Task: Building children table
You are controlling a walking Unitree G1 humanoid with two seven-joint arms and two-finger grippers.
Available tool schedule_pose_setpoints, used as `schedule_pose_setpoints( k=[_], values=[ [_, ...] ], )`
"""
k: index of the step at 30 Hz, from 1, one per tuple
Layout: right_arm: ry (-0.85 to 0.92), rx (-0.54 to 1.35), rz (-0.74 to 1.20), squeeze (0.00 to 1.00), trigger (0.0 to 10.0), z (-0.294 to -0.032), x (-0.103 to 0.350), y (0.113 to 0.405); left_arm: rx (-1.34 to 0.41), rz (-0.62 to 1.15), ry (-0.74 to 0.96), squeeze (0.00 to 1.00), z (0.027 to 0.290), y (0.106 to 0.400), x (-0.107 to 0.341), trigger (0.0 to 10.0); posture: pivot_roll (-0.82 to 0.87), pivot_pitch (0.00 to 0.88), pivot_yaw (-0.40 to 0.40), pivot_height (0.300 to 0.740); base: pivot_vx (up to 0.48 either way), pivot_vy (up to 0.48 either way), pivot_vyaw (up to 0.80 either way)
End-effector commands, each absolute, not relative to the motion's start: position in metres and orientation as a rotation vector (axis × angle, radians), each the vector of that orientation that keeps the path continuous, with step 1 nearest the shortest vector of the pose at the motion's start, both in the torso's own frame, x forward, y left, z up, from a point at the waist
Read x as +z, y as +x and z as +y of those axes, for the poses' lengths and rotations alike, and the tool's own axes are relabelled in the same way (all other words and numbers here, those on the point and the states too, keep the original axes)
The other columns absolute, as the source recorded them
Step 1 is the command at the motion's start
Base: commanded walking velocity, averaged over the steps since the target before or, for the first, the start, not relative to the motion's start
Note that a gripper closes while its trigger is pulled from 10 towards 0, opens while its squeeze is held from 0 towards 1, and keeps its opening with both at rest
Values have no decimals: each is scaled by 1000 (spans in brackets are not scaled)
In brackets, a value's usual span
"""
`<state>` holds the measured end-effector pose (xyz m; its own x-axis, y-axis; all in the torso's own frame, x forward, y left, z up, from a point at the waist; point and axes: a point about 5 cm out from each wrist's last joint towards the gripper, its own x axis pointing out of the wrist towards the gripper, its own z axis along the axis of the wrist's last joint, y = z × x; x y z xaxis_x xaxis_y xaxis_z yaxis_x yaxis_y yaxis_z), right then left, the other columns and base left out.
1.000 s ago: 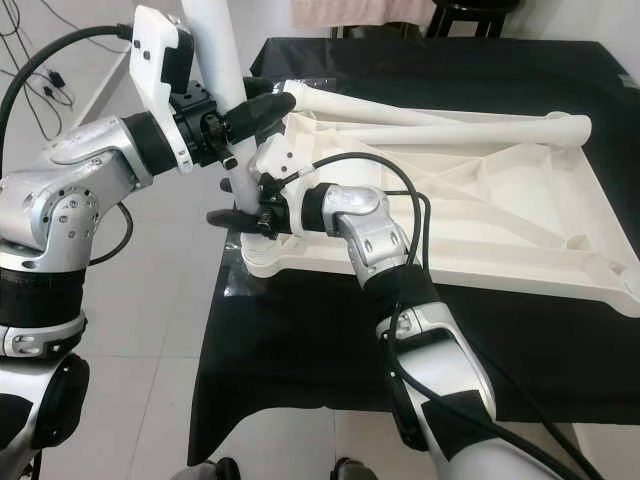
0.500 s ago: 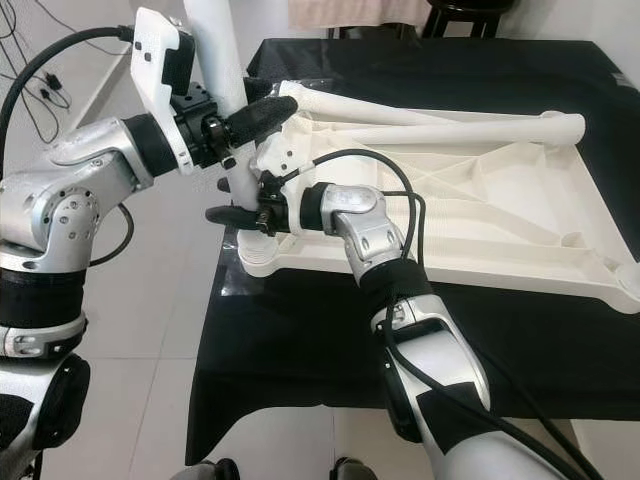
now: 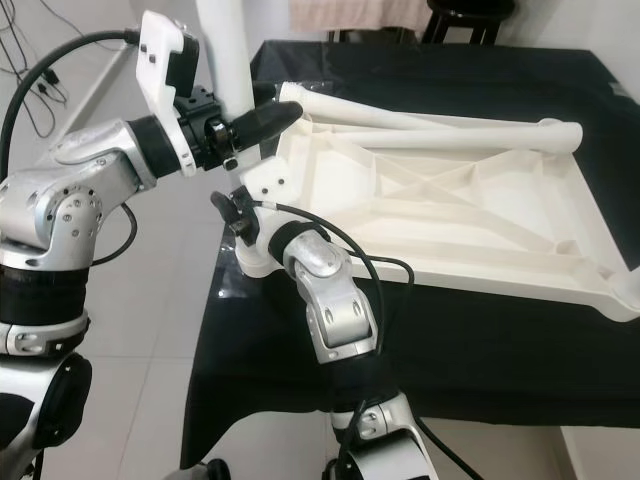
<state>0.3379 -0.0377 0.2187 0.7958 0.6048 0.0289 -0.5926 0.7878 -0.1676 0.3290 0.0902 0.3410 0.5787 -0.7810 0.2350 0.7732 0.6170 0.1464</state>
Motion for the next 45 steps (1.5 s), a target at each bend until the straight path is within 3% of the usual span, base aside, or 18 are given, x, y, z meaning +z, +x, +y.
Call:
schedule_pose_setpoints(
  k=[1,5,6,7,20,21,22,31,32,39,40,43,44,45],
  values=[
    [-172,626,120,0,0,-42,175,339,-923,-281,42,0,83,329,339,10000,25,207,-26,740,0,0,0],
    [-176,617,113,0,0,-41,179,343,-918,-285,45,0,85,330,341,10000,28,207,-29,740,0,0,0],
    [-181,596,116,0,0,-42,182,341,-916,-288,41,0,86,330,343,2745,28,207,-28,740,0,0,0],
    [-185,581,116,0,0,-42,184,338,-917,-290,38,0,87,330,343,0,28,208,-27,740,0,0,0],
    [-182,559,105,0,0,-40,191,334,-942,-284,48,0,84,329,340,0,28,202,-22,740,0,0,0],
    [-181,556,104,0,8980,-40,194,334,-949,-284,55,0,84,328,340,0,28,202,-22,740,0,0,0],
    [-180,554,103,0,10000,-40,195,334,-954,-284,60,0,83,328,340,0,28,202,-22,740,0,0,0],
    [-145,549,105,0,10000,-41,202,338,-1001,-282,84,0,79,324,338,0,30,198,-18,740,0,0,0],
    [-114,587,84,1000,10000,-40,207,341,-1026,-281,88,0,78,323,338,0,35,194,-13,740,0,0,0],
    [-117,818,-68,1000,10000,-45,247,363,-1093,-277,109,0,73,319,339,0,40,188,-9,740,0,0,0],
    [-149,853,-95,624,10000,-48,255,367,-1101,-276,111,0,72,318,338,0,42,188,-9,740,0,0,0],
    [-172,875,-113,624,10000,-50,261,370,-1107,-275,113,0,71,318,338,0,42,188,-9,740,0,0,0],
    [-174,920,-127,0,10000,-50,266,371,-1113,-273,114,0,70,318,338,0,42,188,-9,740,0,0,0],
    [-174,920,-127,0,10000,-50,266,371,-1113,-273,114,0,70,318,338,0,42,188,-9,740,0,0,0]
  ],
)
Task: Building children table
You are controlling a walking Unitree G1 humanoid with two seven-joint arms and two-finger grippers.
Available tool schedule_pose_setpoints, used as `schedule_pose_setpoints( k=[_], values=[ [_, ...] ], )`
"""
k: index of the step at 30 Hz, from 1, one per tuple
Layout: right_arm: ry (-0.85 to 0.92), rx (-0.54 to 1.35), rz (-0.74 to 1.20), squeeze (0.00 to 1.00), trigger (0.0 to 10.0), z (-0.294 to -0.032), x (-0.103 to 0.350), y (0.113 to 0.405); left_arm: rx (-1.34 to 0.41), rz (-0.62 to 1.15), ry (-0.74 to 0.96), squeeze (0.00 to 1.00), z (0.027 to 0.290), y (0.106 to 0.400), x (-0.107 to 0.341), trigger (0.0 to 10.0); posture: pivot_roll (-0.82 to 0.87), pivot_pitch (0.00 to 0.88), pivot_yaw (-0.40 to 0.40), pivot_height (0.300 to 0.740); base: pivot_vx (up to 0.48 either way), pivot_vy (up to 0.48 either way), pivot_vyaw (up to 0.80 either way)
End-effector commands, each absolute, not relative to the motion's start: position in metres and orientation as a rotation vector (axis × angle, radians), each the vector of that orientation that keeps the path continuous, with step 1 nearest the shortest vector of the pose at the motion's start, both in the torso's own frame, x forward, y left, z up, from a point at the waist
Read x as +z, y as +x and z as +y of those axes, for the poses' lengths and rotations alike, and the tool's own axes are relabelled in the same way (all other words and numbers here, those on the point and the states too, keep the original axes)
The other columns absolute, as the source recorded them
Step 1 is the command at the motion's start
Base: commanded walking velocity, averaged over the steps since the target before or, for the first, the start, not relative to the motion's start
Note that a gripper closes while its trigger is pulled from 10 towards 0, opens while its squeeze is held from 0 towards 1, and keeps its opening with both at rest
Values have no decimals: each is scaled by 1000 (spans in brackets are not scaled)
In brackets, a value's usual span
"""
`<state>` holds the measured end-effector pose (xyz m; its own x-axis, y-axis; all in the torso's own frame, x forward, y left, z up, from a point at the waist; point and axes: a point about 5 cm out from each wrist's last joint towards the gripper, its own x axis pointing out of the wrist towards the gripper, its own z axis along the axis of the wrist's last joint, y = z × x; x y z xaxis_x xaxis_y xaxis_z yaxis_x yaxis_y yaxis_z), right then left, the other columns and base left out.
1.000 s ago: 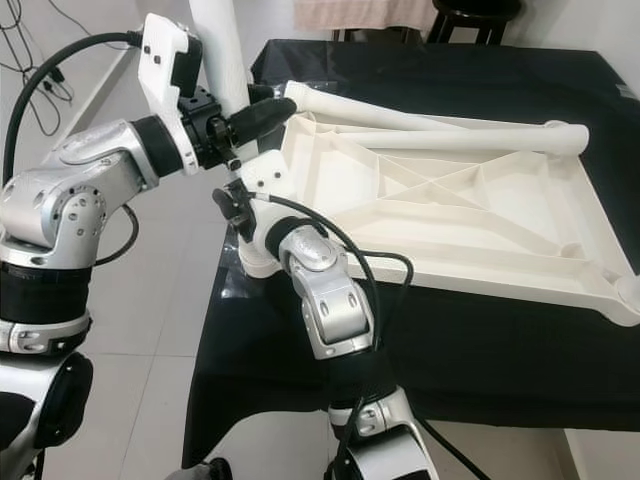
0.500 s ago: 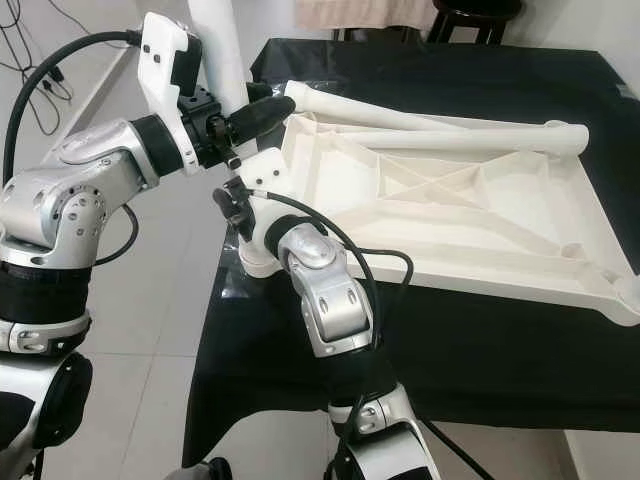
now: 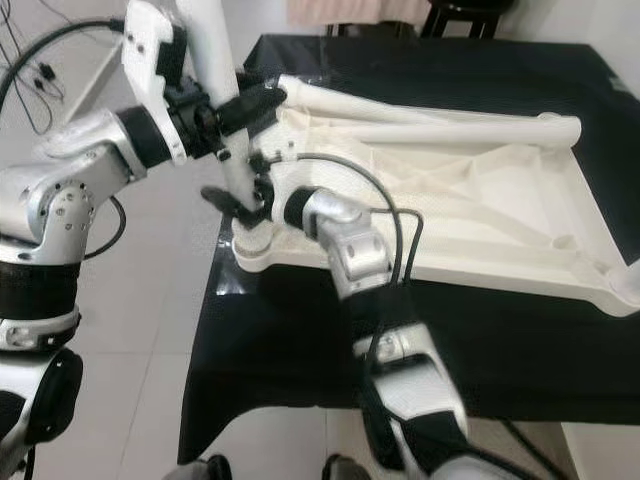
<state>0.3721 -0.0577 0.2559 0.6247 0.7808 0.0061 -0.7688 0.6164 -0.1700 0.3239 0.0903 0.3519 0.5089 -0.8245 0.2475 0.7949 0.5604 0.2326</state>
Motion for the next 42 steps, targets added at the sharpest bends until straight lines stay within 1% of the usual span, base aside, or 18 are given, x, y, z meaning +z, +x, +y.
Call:
schedule_pose_setpoints(
  k=[1,2,3,5,7,11,15,16,19,20,23,26,34,35,38,39,41,42],
  values=[
    [-174,920,-127,0,10000,-50,266,371,-1113,-273,114,0,70,318,338,0,42,188,-9,740,0,0,0],
    [-180,975,-139,0,10000,-49,270,371,-1119,-271,117,0,70,317,337,0,43,189,-7,740,0,0,0],
    [-174,1094,-157,0,10000,-44,276,367,-1128,-268,117,0,68,316,336,0,47,188,-6,740,0,0,0],
    [-174,1094,-157,0,10000,-44,276,367,-1128,-268,117,0,68,316,336,0,47,188,-6,740,0,0,0],
    [-205,1176,-162,0,10000,-41,277,365,-1132,-267,114,0,67,316,335,0,50,189,-6,740,0,0,0],
    [-255,1254,-166,0,10000,-39,275,365,-1133,-267,107,0,67,315,334,0,51,189,-8,740,0,0,0],
    [-228,1291,-173,0,9882,-38,278,365,-1164,-278,87,0,66,313,335,0,46,186,-6,740,0,0,0],
    [-208,1323,-173,0,3804,-38,279,363,-1200,-293,71,0,65,309,338,0,46,183,-6,740,0,0,0],
    [-189,1359,-173,0,3804,-37,279,362,-1240,-311,55,0,65,305,342,0,46,182,-6,740,0,0,0],
    [-185,1393,-166,0,0,-37,278,361,-1283,-327,48,0,65,302,345,0,44,178,-5,740,0,0,0],
    [-188,1421,-157,0,0,-36,276,359,-1334,-342,53,0,67,298,349,0,42,173,-4,740,0,0,0],
    [-199,1466,-141,0,0,-33,271,356,-1492,-362,81,0,68,286,355,0,37,168,0,740,0,0,0],
    [-206,1448,-128,0,0,-29,265,358,-1557,-375,83,0,67,282,354,0,34,170,1,740,0,0,0],
    [-195,1400,-133,0,0,-28,265,361,-1483,-388,58,1000,70,287,357,8863,34,174,0,740,0,0,0],
    [-185,1371,-136,0,0,-28,265,363,-1430,-395,46,1000,73,291,358,8863,34,174,0,740,0,0,0],
    [-153,1295,-150,0,0,-29,268,369,-1317,-425,25,1000,82,297,362,10000,35,180,2,740,0,0,0],
    [-153,1295,-150,0,0,-29,268,369,-1317,-425,25,1000,82,297,362,10000,35,180,2,740,0,0,0],
    [-116,1231,-177,0,0,-33,273,375,-1176,-461,15,1000,99,301,366,10000,44,189,1,740,0,0,0]
  ],
)
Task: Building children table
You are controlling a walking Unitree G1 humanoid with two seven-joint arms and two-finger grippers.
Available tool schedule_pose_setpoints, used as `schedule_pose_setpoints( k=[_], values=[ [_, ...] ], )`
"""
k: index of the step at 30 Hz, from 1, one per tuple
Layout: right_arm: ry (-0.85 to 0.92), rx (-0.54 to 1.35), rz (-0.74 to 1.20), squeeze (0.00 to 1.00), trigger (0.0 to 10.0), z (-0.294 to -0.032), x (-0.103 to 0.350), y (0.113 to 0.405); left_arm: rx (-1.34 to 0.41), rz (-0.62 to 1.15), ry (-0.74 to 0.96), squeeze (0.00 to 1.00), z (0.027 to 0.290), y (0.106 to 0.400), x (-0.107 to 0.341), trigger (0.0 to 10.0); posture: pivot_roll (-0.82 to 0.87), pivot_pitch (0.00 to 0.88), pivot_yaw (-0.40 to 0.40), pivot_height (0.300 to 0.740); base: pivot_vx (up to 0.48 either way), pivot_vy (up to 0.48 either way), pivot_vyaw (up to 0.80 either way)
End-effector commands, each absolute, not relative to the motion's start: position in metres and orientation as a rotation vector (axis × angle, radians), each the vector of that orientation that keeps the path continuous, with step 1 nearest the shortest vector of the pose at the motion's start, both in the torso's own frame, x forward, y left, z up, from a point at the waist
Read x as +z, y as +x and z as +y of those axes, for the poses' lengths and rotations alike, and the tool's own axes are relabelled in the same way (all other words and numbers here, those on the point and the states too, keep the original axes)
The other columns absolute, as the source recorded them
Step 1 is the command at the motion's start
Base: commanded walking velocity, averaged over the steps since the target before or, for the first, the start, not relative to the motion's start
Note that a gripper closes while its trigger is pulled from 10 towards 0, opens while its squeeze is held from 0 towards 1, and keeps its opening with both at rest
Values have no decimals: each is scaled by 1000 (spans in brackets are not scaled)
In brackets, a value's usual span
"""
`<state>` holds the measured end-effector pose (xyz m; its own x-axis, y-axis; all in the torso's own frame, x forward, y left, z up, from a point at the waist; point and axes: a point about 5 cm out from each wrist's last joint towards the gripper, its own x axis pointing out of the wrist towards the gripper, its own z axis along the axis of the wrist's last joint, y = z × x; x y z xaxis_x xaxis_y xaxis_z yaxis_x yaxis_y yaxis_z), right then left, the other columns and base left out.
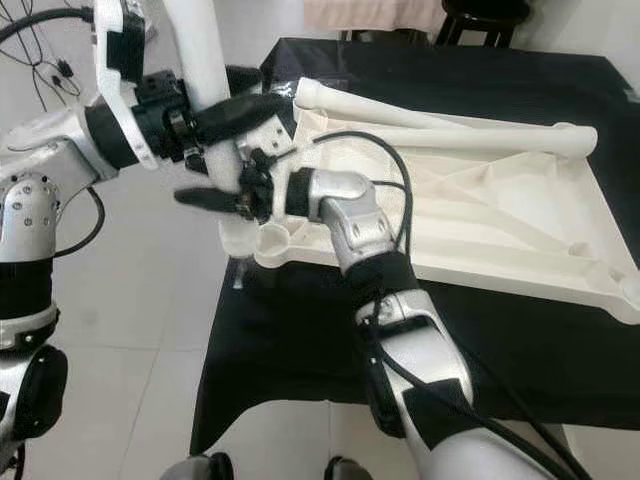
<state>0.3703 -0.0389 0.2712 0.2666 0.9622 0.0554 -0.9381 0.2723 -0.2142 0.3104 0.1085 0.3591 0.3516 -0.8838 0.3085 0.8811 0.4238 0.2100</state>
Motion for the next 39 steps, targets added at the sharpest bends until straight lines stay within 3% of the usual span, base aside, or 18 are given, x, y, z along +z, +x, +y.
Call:
schedule_pose_setpoints(
  k=[1,6,10,17,18,19,22,23,26,29,39],
  values=[
    [-116,1231,-177,0,0,-33,273,375,-1176,-461,15,1000,99,301,366,10000,44,189,1,740,0,0,0],
    [-61,1187,-233,0,0,-53,289,382,-890,-484,-24,1000,154,289,363,10000,61,219,0,740,0,0,0],
    [-62,1159,-247,0,0,-63,292,385,-796,-435,-7,1000,177,275,351,10000,69,233,-2,740,0,0,0],
    [-26,1092,-287,0,0,-84,300,391,-734,-243,-49,1000,174,241,287,10000,84,270,0,740,0,0,0],
    [-20,1108,-299,0,0,-85,302,390,-745,-193,-51,882,166,234,272,10000,81,280,2,740,0,0,0],
    [-22,1213,-319,0,0,-84,303,382,-785,-69,-49,0,148,216,238,10000,75,295,3,740,0,0,0],
    [-23,1242,-324,0,0,-84,303,380,-794,-39,-52,0,144,210,231,10000,75,295,3,740,0,0,0],
    [-44,1299,-323,0,10000,-81,302,376,-825,22,-22,0,137,199,217,10000,67,314,2,740,0,0,0],
    [-67,1405,-310,0,10000,-76,297,368,-858,100,-9,0,128,184,198,10000,66,323,1,740,0,0,0],
    [-108,1472,-298,0,10000,-63,290,362,-854,167,108,0,128,171,181,10000,65,356,-7,740,0,0,0],
    [-146,1504,-285,0,10000,-56,287,363,-711,72,186,0,132,170,182,10000,76,386,-14,740,0,0,0]
  ],
)
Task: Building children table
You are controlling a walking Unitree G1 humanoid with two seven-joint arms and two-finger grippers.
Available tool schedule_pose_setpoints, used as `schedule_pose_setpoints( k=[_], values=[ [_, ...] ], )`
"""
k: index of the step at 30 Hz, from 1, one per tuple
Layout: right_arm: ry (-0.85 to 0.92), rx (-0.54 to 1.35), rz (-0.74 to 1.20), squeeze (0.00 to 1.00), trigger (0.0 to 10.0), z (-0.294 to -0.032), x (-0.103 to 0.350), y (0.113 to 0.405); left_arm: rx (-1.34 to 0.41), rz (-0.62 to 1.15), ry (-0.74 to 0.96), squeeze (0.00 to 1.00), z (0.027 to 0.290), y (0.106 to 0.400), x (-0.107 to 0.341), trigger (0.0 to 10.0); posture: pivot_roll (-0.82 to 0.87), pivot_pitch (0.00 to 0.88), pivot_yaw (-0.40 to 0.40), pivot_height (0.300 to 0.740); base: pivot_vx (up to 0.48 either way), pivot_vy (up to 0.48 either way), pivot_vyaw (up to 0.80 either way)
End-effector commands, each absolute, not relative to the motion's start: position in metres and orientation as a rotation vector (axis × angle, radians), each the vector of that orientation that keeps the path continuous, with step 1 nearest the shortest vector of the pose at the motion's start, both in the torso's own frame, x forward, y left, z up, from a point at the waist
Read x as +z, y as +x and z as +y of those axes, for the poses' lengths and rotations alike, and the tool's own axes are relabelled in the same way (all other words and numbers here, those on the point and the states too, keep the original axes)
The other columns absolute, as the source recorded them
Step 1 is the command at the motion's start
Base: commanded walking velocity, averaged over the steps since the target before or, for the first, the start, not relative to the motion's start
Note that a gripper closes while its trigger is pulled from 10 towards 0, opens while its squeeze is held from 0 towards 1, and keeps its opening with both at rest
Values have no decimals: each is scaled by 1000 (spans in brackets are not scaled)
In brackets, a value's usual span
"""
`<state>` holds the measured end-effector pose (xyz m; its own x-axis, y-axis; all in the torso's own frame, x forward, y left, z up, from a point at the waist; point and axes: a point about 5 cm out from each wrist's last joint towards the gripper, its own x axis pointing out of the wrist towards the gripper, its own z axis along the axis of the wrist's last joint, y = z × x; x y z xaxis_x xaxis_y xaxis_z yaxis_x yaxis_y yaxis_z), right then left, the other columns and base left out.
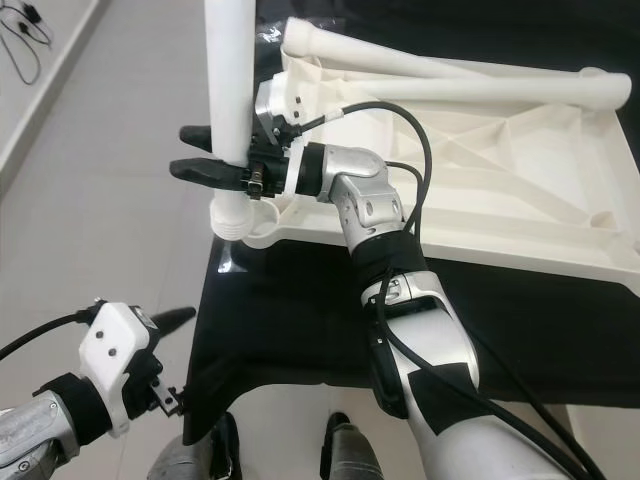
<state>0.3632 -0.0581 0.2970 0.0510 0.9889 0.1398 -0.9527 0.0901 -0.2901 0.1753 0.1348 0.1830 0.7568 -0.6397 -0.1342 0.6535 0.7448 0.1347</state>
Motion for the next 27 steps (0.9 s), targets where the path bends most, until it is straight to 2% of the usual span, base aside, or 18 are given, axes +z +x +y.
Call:
schedule_pose_setpoints(
  k=[1,5,10,13,24,27],
  values=[
    [-146,1504,-285,0,10000,-56,287,363,-711,72,186,0,132,170,182,10000,76,386,-14,740,0,0,0],
    [-160,1510,-283,0,10000,-60,288,363,-702,66,189,0,131,166,182,10000,78,390,-11,740,0,0,0],
    [-220,1526,-260,0,10000,-81,296,366,-699,41,194,0,127,158,182,10000,77,407,-13,740,0,0,0],
    [-232,1541,-250,0,10000,-85,298,367,-707,32,189,0,125,157,182,10000,78,409,-14,740,0,0,0],
    [-343,1673,-195,0,10000,-79,295,361,-707,12,192,0,123,155,182,10000,83,419,-21,740,0,0,0],
    [-425,1755,-186,0,10000,-72,299,355,-705,5,193,0,123,156,182,10000,78,421,-23,740,0,0,0]
  ],
)
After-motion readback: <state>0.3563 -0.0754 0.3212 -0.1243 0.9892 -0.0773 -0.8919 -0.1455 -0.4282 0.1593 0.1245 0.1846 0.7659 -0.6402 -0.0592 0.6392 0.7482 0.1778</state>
